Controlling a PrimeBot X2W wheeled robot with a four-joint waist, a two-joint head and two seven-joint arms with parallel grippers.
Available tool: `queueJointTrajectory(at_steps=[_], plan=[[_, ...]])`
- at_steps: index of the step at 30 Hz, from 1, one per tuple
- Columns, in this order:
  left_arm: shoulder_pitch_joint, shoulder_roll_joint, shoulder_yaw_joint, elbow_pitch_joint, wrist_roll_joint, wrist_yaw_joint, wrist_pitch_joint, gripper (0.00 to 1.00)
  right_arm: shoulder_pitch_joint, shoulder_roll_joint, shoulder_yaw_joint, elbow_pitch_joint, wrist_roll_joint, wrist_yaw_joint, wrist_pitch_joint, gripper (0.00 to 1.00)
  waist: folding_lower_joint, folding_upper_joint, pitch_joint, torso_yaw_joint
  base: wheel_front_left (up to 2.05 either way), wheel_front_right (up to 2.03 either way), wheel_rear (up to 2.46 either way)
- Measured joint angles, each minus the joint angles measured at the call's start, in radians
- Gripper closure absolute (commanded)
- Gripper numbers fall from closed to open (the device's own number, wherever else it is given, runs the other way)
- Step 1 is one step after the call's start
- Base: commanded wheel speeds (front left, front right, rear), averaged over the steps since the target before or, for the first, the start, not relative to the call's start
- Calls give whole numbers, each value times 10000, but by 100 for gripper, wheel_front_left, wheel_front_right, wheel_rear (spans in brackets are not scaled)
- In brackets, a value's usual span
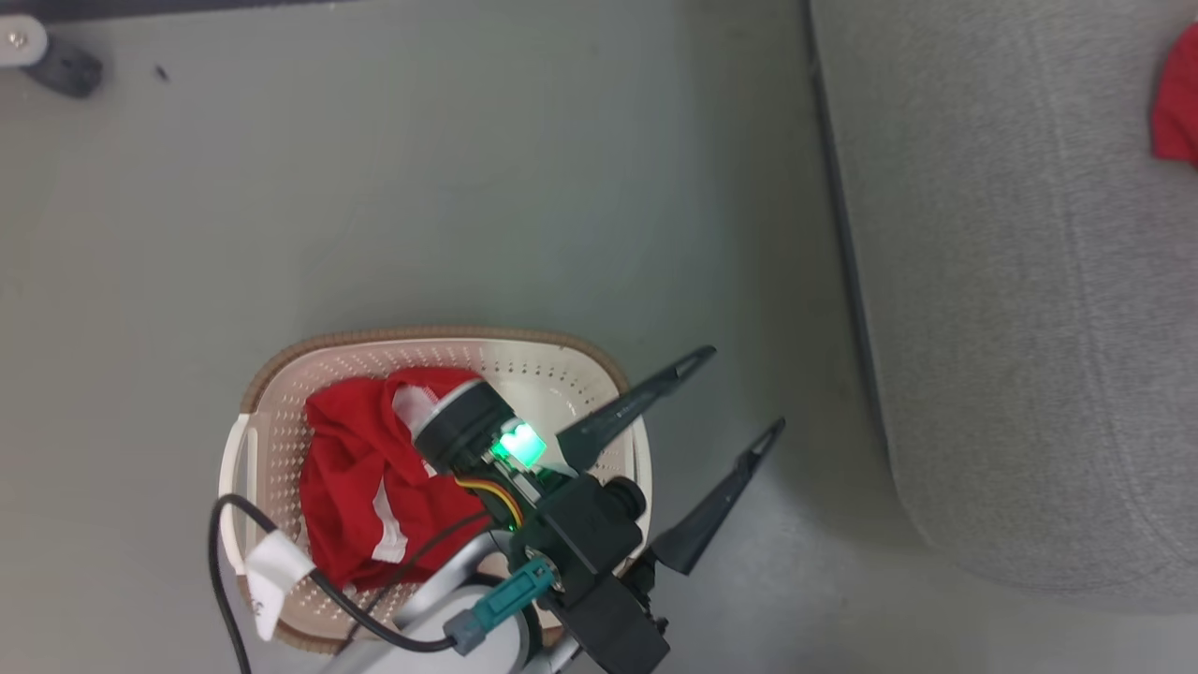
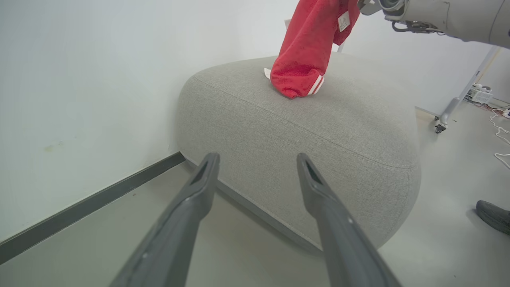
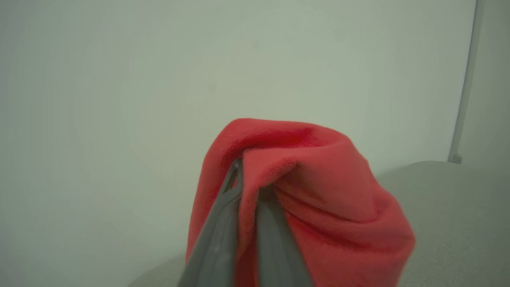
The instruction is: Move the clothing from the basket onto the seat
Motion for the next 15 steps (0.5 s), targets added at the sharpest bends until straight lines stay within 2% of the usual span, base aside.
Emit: queueJointTrajectory(at_steps=[8,15], plan=[[-362,146,140,15,167,13,-192,0,100,744,-15,1586,222,54,2,100,1,0,541,291,0,0,0],[-374,144,153,184,169,42,-265,0,80,963,-184,2635,606,184,2,100,-1,0,630,329,0,0,0]])
